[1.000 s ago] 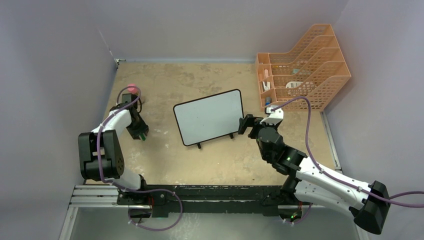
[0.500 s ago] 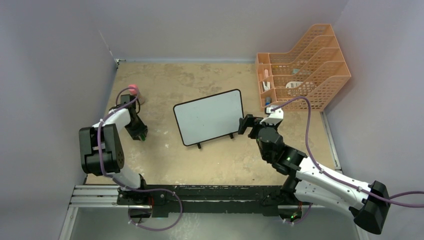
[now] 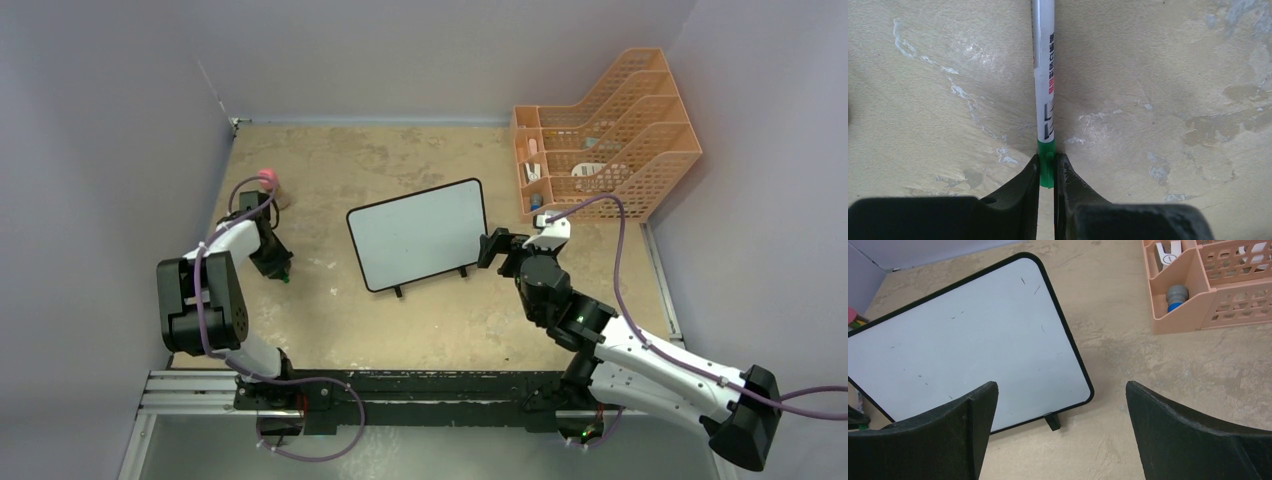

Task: Write a sentence on the whiteboard
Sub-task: Open the whiteboard marker at the center of the board.

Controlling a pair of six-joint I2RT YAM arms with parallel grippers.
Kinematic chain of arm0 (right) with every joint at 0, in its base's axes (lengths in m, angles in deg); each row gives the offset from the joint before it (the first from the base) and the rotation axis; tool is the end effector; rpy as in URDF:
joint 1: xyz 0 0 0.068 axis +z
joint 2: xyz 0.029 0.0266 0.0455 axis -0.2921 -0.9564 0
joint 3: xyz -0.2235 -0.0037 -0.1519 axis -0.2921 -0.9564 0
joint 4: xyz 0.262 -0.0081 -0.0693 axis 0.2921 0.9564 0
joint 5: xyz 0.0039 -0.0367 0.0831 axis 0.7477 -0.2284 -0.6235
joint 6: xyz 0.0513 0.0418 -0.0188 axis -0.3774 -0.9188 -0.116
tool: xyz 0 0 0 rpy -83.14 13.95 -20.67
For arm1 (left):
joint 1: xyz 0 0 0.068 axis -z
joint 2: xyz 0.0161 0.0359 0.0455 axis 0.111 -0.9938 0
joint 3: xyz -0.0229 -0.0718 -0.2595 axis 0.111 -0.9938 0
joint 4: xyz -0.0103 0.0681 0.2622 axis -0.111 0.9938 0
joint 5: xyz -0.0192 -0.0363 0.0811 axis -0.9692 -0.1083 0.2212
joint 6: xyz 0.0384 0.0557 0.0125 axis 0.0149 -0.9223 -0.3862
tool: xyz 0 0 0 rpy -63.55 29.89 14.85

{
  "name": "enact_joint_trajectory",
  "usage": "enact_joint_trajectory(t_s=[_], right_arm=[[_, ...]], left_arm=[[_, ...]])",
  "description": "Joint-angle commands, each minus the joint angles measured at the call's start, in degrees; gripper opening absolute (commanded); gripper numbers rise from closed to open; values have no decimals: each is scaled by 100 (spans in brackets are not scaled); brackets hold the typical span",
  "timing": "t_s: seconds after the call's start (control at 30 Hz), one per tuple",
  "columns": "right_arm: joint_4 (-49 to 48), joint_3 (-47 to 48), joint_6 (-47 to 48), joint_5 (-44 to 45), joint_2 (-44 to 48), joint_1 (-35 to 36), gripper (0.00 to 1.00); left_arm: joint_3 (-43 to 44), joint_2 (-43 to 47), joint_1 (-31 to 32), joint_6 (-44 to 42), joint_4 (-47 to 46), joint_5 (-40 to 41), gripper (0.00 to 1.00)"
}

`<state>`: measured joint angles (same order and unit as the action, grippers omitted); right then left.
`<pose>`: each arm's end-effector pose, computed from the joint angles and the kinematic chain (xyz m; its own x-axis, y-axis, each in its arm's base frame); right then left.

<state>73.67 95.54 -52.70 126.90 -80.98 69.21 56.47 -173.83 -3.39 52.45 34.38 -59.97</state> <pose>0.1605 0.1423 0.2811 -0.1295 0.3683 -0.9207 -0.0698 0.9228 0.3789 0.2859 0.0558 0.1321 -0.6806 -0.6751 -0.2845 -0.6917 0.7201 -0.0541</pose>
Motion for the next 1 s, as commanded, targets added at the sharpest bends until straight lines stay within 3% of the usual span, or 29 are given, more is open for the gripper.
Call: enact_joint_trajectory(t_s=[0.0, 0.1, 0.47, 0.8, 0.97], right_arm=[[-121, 12, -21, 81, 106, 15, 99], [-134, 44, 31, 29, 107, 16, 99], [41, 468, 396, -813, 43, 11, 99], [1276, 1755, 285, -1942, -297, 16, 99], [1968, 2581, 361, -2510, -860, 13, 99]], left_arm=[[-248, 330, -35, 127, -7, -77, 6], [-263, 679, -44, 97, 80, -69, 0], [-84, 2168, -35, -437, 501, -225, 0], [-54, 3729, 694, -936, 117, -963, 0], [125, 4219, 755, -1519, -246, -1672, 0]])
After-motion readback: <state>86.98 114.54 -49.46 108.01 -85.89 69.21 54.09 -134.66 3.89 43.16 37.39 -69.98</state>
